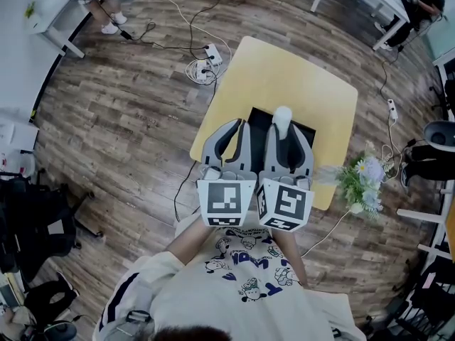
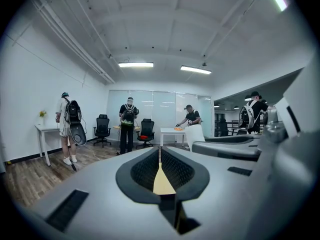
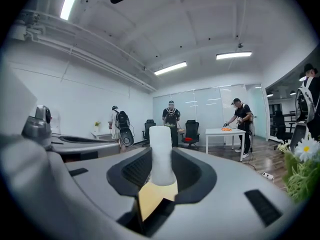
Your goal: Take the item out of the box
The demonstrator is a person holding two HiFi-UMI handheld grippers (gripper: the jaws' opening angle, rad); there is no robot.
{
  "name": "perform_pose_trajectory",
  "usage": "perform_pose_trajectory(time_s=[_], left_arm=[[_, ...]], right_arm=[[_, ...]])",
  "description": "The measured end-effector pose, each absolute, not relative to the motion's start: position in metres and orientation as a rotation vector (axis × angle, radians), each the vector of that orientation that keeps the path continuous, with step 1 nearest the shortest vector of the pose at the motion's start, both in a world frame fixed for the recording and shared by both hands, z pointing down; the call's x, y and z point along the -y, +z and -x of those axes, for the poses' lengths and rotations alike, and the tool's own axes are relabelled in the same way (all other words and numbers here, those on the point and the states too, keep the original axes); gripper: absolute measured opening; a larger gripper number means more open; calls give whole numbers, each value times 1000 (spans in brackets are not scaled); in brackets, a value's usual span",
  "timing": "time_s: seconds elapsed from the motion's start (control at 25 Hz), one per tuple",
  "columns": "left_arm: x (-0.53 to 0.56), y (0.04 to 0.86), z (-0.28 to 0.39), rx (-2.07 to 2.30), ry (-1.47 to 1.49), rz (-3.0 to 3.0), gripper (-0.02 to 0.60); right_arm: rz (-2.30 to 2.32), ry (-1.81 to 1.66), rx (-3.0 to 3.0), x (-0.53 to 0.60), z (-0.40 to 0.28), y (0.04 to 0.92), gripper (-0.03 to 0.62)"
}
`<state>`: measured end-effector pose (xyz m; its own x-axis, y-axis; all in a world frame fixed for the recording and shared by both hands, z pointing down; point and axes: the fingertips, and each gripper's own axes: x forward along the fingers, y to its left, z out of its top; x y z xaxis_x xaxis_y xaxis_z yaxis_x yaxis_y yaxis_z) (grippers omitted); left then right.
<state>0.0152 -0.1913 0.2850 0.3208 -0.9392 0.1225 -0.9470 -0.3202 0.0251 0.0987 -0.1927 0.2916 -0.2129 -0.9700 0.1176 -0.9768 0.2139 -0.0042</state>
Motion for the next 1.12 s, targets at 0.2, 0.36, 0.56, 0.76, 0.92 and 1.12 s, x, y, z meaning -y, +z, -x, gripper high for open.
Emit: perform_pose_trajectory(time_s=[0.2, 0.36, 0.56, 0.76, 0.92, 1.12], left_arm=[[191, 284, -20, 1771, 138, -2488, 25], [189, 285, -20, 1770, 139, -2472, 25], [188, 287, -17, 1773, 138, -2464, 25], [188, 290, -18, 1773, 151, -2474, 25], [190, 291, -19, 1772, 156, -2472, 25], [191, 290, -17, 1771, 156, -2469, 25]], right_arm=[[-1924, 94, 2383, 193, -103, 288, 140], [-1927, 93, 2384, 191, -104, 287, 140], [-1927, 92, 2385, 189, -102, 288, 140], [-1924, 91, 2386, 189, -102, 289, 140], [-1923, 92, 2386, 190, -102, 290, 140], [-1922, 93, 2386, 191, -100, 290, 140]])
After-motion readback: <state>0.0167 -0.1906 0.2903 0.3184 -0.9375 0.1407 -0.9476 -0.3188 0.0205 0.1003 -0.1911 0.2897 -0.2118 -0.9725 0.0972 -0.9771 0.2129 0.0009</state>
